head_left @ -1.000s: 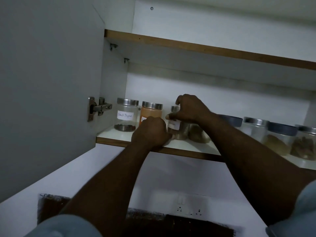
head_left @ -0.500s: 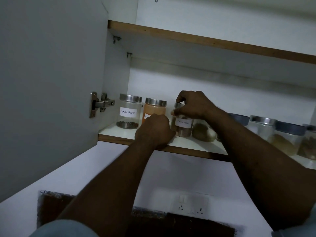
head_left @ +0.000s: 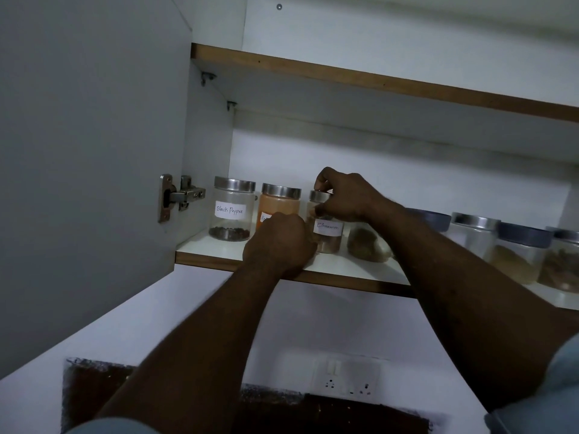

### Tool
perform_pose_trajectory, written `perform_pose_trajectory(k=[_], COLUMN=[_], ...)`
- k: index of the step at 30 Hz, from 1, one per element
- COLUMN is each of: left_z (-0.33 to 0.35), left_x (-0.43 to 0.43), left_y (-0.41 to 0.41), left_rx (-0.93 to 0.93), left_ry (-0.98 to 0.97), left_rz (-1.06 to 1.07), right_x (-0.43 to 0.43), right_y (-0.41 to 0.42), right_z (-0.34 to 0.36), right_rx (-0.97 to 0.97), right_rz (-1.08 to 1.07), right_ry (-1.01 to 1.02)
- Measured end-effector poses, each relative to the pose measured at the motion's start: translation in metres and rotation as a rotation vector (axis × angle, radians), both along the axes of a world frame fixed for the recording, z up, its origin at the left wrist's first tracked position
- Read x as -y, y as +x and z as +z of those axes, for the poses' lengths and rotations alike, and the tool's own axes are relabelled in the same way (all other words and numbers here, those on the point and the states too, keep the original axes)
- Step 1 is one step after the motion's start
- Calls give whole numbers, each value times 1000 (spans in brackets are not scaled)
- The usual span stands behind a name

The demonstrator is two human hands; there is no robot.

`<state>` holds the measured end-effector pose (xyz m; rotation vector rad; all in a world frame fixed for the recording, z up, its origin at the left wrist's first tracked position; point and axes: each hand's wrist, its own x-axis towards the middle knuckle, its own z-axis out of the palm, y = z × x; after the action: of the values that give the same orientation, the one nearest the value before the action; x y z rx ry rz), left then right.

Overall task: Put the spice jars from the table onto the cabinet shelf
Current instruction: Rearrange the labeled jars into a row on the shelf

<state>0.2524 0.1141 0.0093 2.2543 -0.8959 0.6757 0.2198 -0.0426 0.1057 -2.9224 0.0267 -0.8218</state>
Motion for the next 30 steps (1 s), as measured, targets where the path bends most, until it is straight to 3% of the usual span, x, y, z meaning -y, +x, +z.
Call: perform_pose_trajectory(k=[12,16,20,30], left_z=[3,2,3,4], left_x=[-4,-3,-4,-6], left_y=[2,2,3,-1], left_rx=[59,28,15,67], left_ry=[-3,-15,-2,22], left_rz=[-23,0,6,3], right_x=[4,34,55,63], right_y=[-5,-29,-43,-60], right_z=[8,16,6,-8], right_rx=[20,158,-20,-14], right_rz=[14,-155,-305,-163], right_ry=[-12,-98,-172,-58])
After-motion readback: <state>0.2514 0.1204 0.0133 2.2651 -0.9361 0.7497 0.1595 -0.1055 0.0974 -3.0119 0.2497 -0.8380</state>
